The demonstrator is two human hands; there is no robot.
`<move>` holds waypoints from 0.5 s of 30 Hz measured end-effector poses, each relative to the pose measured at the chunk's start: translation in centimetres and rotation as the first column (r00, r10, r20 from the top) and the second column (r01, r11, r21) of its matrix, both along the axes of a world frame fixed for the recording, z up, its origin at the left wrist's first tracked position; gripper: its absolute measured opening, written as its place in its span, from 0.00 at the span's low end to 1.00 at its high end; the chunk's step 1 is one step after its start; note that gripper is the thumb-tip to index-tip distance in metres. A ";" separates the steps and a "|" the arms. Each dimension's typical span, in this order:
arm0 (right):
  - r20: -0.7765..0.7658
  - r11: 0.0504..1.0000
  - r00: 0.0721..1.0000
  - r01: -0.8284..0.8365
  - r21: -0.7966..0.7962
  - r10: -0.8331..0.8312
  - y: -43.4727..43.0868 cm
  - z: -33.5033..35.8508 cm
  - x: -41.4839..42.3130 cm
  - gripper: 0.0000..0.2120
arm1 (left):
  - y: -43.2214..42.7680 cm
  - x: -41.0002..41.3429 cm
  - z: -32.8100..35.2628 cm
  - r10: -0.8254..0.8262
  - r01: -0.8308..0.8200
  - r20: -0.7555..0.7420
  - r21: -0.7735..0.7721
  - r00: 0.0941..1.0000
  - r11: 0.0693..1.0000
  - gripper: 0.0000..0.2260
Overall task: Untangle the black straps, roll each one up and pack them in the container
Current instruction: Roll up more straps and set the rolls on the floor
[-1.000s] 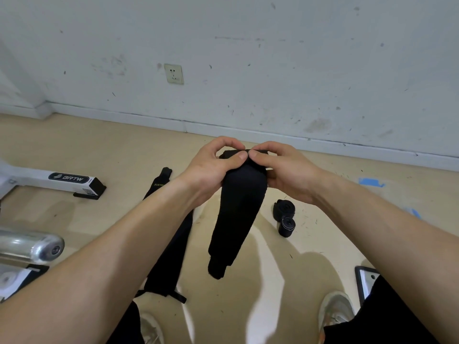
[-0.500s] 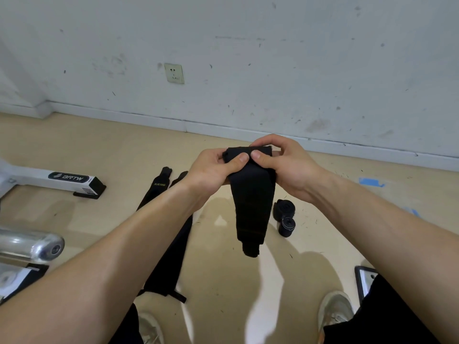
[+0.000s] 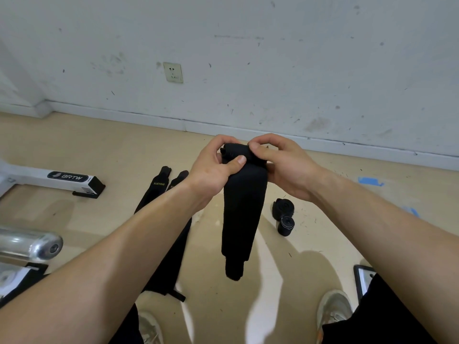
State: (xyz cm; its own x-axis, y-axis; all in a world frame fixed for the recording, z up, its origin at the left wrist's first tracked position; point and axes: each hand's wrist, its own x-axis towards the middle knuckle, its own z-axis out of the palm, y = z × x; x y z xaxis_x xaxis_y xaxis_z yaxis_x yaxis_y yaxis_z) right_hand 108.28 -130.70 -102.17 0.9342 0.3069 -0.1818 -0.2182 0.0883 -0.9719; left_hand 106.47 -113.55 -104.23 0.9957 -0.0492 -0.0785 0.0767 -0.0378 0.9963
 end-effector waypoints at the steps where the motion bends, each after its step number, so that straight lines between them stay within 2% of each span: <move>1: 0.026 1.000 1.000 0.015 -0.010 -0.015 0.1 -0.1 0.0 0.02 | -0.1 -0.1 0.0 -0.006 0.006 0.001 0.014 1.000 1.000 0.11; 5: 0.114 0.995 0.991 0.082 -0.065 -0.074 0.3 -0.4 0.1 0.05 | -0.2 0.0 -0.2 0.002 -0.003 -0.053 -0.007 0.999 1.000 0.10; 8: 0.139 0.993 0.987 0.096 -0.075 -0.084 0.2 -0.3 0.2 0.06 | 0.0 0.0 -0.1 -0.036 0.031 -0.104 -0.046 0.994 0.998 0.15; 11: 0.163 0.992 0.983 0.093 -0.086 -0.078 0.1 -0.4 0.3 0.07 | 0.1 0.0 0.1 -0.065 0.057 -0.101 -0.084 0.993 0.995 0.12; 15: 0.250 0.981 0.967 0.098 -0.166 -0.055 0.0 -0.5 0.3 0.09 | 0.0 -0.1 0.6 -0.116 0.098 -0.110 -0.157 0.987 0.983 0.16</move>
State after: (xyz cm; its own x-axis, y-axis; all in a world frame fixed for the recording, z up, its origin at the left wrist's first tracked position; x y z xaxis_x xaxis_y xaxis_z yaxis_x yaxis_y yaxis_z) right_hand 108.57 -130.74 -102.66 0.9762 0.2167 0.0091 0.0272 -0.0808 -0.9964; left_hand 106.37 -113.53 -103.65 0.9682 -0.1750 -0.1788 0.1978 0.0979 0.9753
